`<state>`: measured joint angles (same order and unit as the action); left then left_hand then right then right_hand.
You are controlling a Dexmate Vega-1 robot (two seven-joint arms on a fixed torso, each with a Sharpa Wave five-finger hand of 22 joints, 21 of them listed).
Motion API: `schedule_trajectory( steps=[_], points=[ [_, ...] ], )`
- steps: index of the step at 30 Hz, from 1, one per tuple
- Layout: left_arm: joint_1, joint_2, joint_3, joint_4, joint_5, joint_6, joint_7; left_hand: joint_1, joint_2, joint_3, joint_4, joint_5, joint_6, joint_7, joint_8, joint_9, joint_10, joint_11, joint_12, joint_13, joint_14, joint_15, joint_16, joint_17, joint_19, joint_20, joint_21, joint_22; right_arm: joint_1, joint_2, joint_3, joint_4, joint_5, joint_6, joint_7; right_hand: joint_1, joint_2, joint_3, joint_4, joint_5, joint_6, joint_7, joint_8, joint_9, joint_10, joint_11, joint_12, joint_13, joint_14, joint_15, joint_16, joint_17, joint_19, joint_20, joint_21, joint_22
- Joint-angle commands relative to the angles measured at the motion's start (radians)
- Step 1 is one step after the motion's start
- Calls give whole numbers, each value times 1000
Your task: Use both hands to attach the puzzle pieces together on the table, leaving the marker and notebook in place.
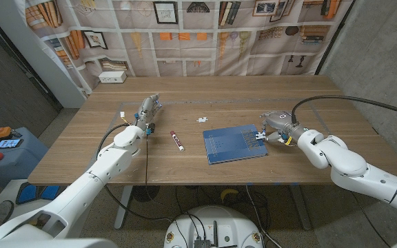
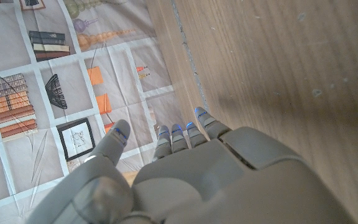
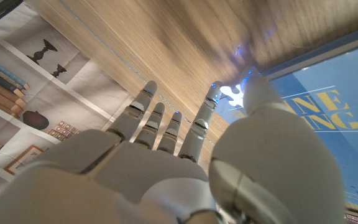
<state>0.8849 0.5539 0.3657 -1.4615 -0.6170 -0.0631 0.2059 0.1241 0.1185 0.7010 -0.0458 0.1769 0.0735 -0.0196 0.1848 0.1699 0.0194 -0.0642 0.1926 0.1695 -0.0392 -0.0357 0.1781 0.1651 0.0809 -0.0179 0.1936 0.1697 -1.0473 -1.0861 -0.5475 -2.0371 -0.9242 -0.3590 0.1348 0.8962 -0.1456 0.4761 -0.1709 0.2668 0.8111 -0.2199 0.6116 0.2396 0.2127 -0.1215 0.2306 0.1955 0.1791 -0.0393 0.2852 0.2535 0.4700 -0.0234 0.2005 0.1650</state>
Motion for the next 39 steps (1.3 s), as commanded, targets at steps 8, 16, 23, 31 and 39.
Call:
schedule_trajectory(
  steps=[8,16,23,31,39],
  points=[
    [10,22,8,-34,24,10,3,12,67,5,4,-3,11,0,-2,5,7,0,-1,6,1,-3,1,3,6,1,0,3,-2,-15,32,-19,59,0,-7,12,-1,3,6,9,16,-3,7,2,16,0,-3,0,12,-27,5,6,9,0,-3,3],
    [11,45,21,-59,62,14,4,14,67,6,1,-3,19,-2,1,5,15,-3,2,6,3,-4,1,3,7,1,0,3,2,-18,44,-26,85,2,-14,13,-1,3,7,9,20,-4,7,2,20,-1,-4,0,13,-26,5,7,11,0,-4,3],
    [10,79,31,-93,90,42,-7,18,67,7,-2,-3,29,-1,3,5,25,-3,5,6,11,-6,3,2,13,-1,2,2,8,-23,51,-35,92,-2,-14,13,-1,2,8,9,22,-4,7,1,23,-1,-5,0,15,-26,6,7,12,0,-4,3],
    [-2,127,49,-128,134,65,-42,22,67,10,-6,-3,41,1,6,5,35,-3,7,6,19,-11,4,2,23,-1,5,2,24,-27,51,-41,83,-3,-1,12,-2,0,8,9,24,-3,6,1,27,-1,-5,0,14,-26,5,8,13,1,-5,3],
    [-18,173,72,-163,207,87,-58,27,67,12,-10,-3,56,-1,8,5,52,-6,11,6,32,-15,7,2,33,-2,7,2,47,-18,42,-27,65,2,2,12,-2,-1,9,9,25,-4,6,0,30,-2,-6,0,15,-27,5,9,13,1,-6,3]
  ],
)
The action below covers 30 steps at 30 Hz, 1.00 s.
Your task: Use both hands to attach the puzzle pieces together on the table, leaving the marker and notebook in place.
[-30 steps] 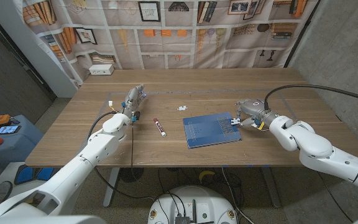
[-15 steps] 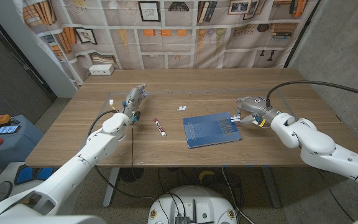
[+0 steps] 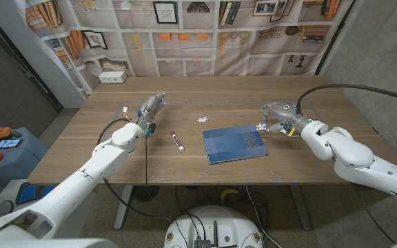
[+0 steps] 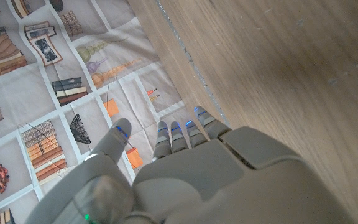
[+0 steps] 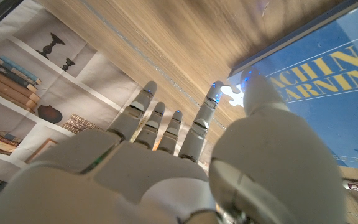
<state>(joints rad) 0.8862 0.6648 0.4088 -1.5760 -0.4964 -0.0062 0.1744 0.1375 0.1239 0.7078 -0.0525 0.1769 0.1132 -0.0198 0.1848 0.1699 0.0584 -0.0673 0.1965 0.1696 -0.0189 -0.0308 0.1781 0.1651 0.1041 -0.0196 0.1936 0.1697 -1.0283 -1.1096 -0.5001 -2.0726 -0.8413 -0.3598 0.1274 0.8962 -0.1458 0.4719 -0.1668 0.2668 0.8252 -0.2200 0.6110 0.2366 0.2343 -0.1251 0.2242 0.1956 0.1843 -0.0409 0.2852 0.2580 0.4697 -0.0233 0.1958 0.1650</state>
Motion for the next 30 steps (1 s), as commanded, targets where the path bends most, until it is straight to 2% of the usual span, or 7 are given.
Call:
schedule_trajectory(
  steps=[1,7,14,19,25,30],
  points=[
    [-22,67,33,-53,100,32,-24,14,62,5,-4,-3,17,-1,8,5,14,-5,7,6,12,-21,6,2,11,0,7,2,31,8,-6,11,-20,4,10,12,-2,3,5,9,11,-3,6,3,9,2,0,0,10,-25,5,5,13,1,-1,3],
    [-38,101,56,-69,162,33,-56,15,63,5,-3,-3,25,-5,8,5,19,-10,6,6,17,-28,7,3,18,-4,8,2,49,21,-15,23,-32,1,16,11,-1,2,5,9,12,-4,6,2,9,2,-1,0,10,-24,5,6,13,1,-2,3],
    [-40,114,72,-68,238,-4,-52,11,68,2,6,-3,25,-21,5,5,24,-17,6,6,19,-34,8,6,25,-8,9,2,65,33,-21,31,-39,-1,24,11,-1,1,6,8,13,-4,5,2,12,2,-2,0,10,-24,4,7,14,2,-2,3],
    [-35,125,82,-77,300,-24,-42,10,69,3,13,-2,45,-37,8,5,51,-23,11,5,37,-59,12,6,40,-19,11,2,76,41,-26,37,-44,1,26,10,-1,0,7,8,13,-4,4,1,15,2,-2,0,11,-24,4,7,14,3,-3,3],
    [-48,161,116,-95,421,-25,-52,-4,64,-1,32,-2,56,-48,8,5,56,-31,10,5,40,-67,12,11,46,-33,11,2,98,54,-30,45,-32,3,51,9,1,-1,7,8,13,-4,3,1,17,2,-3,1,12,-25,5,8,15,3,-3,3],
    [-54,183,138,-111,523,-22,-48,-3,73,9,38,1,69,-52,10,5,65,-34,10,5,44,-67,10,9,49,-38,10,2,114,63,-37,54,-36,1,55,9,2,-2,8,8,13,-4,2,0,17,2,-4,1,14,-25,6,9,15,3,-3,3]
  ],
)
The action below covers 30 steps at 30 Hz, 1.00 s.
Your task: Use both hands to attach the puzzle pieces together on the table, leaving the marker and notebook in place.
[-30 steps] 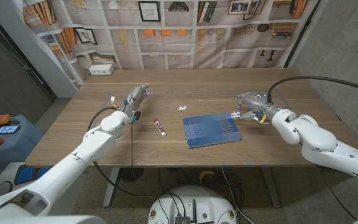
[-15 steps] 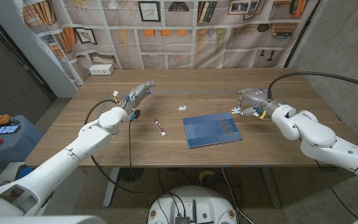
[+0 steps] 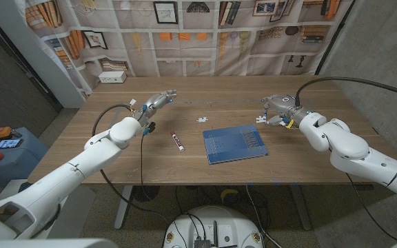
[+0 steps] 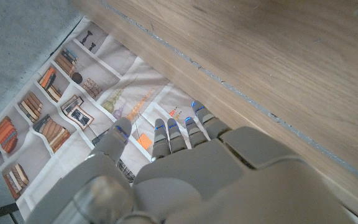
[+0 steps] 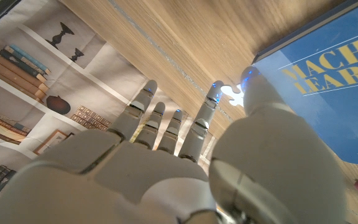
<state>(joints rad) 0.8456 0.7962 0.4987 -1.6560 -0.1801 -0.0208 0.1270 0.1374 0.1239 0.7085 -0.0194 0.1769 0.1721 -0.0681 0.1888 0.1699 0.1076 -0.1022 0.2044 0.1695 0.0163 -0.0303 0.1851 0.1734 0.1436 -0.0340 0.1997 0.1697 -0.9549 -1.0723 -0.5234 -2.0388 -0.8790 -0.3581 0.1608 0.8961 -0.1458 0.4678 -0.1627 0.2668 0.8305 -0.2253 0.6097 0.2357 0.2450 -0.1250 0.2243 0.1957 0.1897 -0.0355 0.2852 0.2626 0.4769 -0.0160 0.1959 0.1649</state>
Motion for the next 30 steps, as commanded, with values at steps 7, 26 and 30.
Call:
schedule_trajectory(
  steps=[7,26,30],
  points=[
    [-10,60,57,-22,288,-45,11,-13,72,10,25,0,17,-10,4,5,15,1,-2,5,6,-73,2,5,6,-35,0,2,60,37,-28,28,-10,-5,37,9,3,2,4,8,8,2,2,1,7,3,-5,1,10,-31,6,5,8,-4,-3,3],
    [-51,97,97,-22,501,-67,-54,-83,46,9,92,4,2,-60,-12,3,-6,-46,-15,4,-82,-92,-17,1,-142,-65,-32,3,110,70,-55,63,-23,-1,45,8,4,0,5,7,6,2,-1,-1,10,0,-6,1,10,-31,6,7,8,-5,-4,3],
    [-58,102,104,-19,539,-71,-61,-94,40,10,97,5,-3,-66,-11,2,1,-68,-13,3,-85,-103,-13,-2,-202,-71,-34,4,117,76,-60,69,-25,-2,44,8,5,0,6,7,5,2,-2,-1,12,0,-7,1,9,-31,5,8,7,-4,-5,3]
  ],
)
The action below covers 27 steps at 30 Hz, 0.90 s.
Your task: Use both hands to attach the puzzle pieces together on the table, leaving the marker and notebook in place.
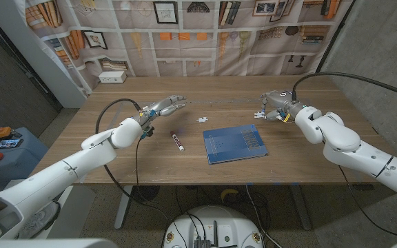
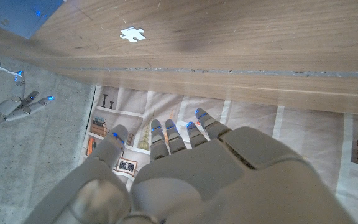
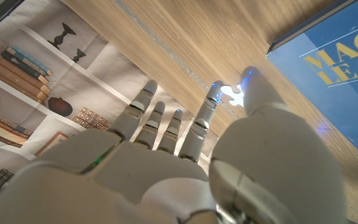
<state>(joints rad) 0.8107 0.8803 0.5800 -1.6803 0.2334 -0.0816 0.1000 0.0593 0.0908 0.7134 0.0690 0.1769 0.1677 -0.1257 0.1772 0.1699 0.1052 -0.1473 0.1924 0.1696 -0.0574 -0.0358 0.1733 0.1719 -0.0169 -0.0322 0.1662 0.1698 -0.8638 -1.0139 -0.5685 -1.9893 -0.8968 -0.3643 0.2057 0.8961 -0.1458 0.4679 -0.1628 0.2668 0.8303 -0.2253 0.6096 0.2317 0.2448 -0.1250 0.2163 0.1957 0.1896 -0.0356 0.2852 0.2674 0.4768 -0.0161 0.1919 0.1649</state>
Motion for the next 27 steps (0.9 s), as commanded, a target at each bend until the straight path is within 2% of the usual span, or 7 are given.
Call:
schedule_trajectory(
  steps=[1,4,6,10,14,27],
  points=[
    [-22,18,22,3,129,-6,-37,-17,72,6,9,5,2,-9,1,2,3,-27,-2,3,-13,-98,-1,-1,-52,-71,-1,4,28,19,-15,21,-7,4,-1,8,6,0,6,7,5,2,-2,2,12,0,1,1,10,-31,5,3,7,-5,-1,3],
    [-21,17,21,-1,139,7,-45,-23,70,5,13,5,-2,-12,0,2,2,-30,-3,3,-24,-99,-3,-1,-85,-67,-2,5,34,24,-18,25,-6,4,2,7,6,0,6,7,5,2,-3,2,11,0,0,1,10,-31,5,3,5,-4,-2,3],
    [-26,20,26,5,152,-5,-50,-31,69,3,20,4,-15,-8,-4,1,0,-31,-4,3,-48,-95,-7,-1,-130,-66,-4,6,39,26,-21,27,-7,5,4,7,6,-1,6,7,5,2,-3,2,12,-1,0,1,9,-31,5,4,4,-4,-2,3],
    [-33,24,35,-1,186,8,-66,-41,68,-1,30,4,-40,-11,-8,2,-17,-37,-10,3,-78,-92,-8,0,-171,-69,-1,7,50,31,-25,31,-6,10,9,7,7,-1,6,6,4,2,-4,1,13,-2,0,1,9,-30,5,4,3,-3,-3,3],
    [-55,24,57,10,226,-8,-91,-57,64,-11,54,4,-69,-17,-10,1,-41,-37,-16,2,-110,-85,-6,4,-206,-71,4,7,65,39,-28,36,5,15,22,6,7,-2,7,6,4,2,-6,1,23,-4,2,1,9,-29,4,5,2,-2,-3,3],
    [-85,-10,98,46,299,-15,-111,-61,56,-22,76,7,-134,-19,-10,1,-100,-38,-19,2,-173,-77,-7,2,-275,-71,9,8,123,65,-54,66,7,41,53,4,7,-4,7,5,4,2,-8,0,31,-4,3,1,10,-28,4,6,-2,2,-5,3]
  ],
)
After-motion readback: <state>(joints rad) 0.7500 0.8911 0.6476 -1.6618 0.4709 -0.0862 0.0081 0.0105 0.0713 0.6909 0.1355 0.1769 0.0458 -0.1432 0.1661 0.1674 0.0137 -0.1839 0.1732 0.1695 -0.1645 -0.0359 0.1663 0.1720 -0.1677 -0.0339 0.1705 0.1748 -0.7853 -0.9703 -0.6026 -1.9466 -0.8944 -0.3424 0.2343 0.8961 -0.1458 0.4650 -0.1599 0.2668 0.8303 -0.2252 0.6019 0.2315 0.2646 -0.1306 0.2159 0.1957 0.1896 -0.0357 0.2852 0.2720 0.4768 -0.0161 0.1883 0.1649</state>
